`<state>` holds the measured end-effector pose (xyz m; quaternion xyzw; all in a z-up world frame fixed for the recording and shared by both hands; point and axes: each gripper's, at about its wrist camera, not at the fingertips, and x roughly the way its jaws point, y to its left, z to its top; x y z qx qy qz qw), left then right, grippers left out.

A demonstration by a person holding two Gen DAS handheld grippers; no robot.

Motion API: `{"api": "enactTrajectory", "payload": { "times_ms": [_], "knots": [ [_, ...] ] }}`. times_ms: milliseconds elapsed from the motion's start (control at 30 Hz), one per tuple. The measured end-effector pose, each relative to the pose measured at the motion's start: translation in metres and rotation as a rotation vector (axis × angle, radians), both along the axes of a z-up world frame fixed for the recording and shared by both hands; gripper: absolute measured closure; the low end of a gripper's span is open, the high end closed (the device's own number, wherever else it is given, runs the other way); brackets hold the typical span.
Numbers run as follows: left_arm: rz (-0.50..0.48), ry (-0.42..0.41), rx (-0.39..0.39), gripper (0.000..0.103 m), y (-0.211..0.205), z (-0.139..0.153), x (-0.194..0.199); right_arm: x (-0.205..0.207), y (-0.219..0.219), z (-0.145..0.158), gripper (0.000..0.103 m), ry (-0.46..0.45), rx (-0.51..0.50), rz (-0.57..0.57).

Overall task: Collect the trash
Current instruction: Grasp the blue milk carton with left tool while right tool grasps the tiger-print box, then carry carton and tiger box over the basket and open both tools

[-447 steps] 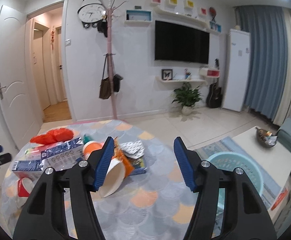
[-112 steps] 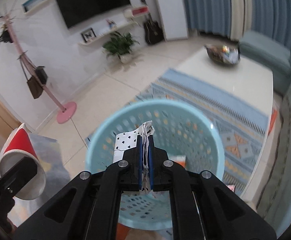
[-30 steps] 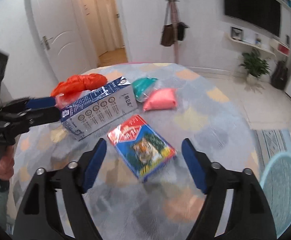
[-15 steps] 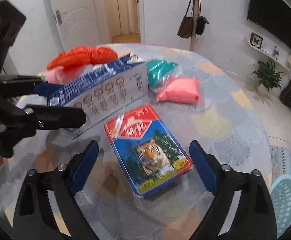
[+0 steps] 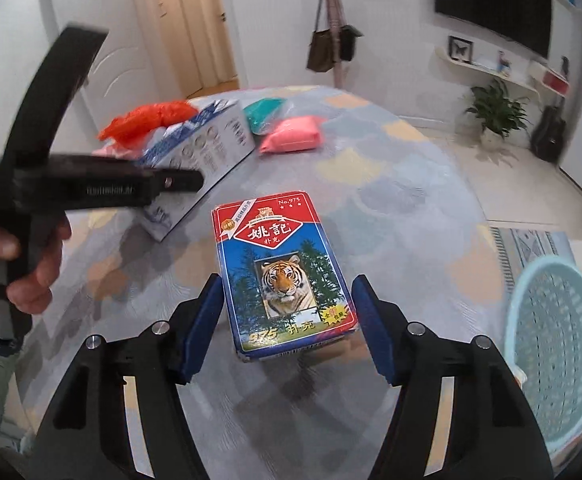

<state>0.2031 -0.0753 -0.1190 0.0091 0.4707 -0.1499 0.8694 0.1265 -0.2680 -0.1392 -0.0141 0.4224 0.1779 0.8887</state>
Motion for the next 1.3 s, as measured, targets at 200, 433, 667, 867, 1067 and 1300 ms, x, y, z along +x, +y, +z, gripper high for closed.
{"api": "enactTrajectory", "payload": {
  "times_ms": [200, 433, 667, 867, 1067, 1300],
  "knots": [
    [-0.045, -0.083, -0.101, 0.068, -0.012, 0.022, -0.028, -0.010, -0.034, 0.023, 0.041, -0.050, 0.017, -0.102],
    [-0.165, -0.171, -0.137, 0.068, -0.069, 0.052, -0.047, -0.021, -0.091, 0.049, 0.041, -0.116, 0.061, -0.247],
    [-0.290, -0.205, -0.188, 0.068, -0.142, 0.069, -0.049, -0.029, -0.156, 0.059, 0.041, -0.144, 0.053, -0.395],
    [-0.373, -0.248, -0.102, 0.068, -0.216, 0.070, -0.049, -0.024, -0.207, 0.042, 0.041, -0.072, 0.016, -0.520],
    [-0.455, -0.200, -0.086, 0.068, -0.277, 0.052, -0.045, -0.006, -0.259, -0.002, 0.041, 0.064, 0.042, -0.670],
    [-0.488, -0.070, -0.092, 0.068, -0.310, 0.002, -0.026, -0.002, -0.300, -0.058, 0.040, 0.222, 0.126, -0.814]
  ]
}}
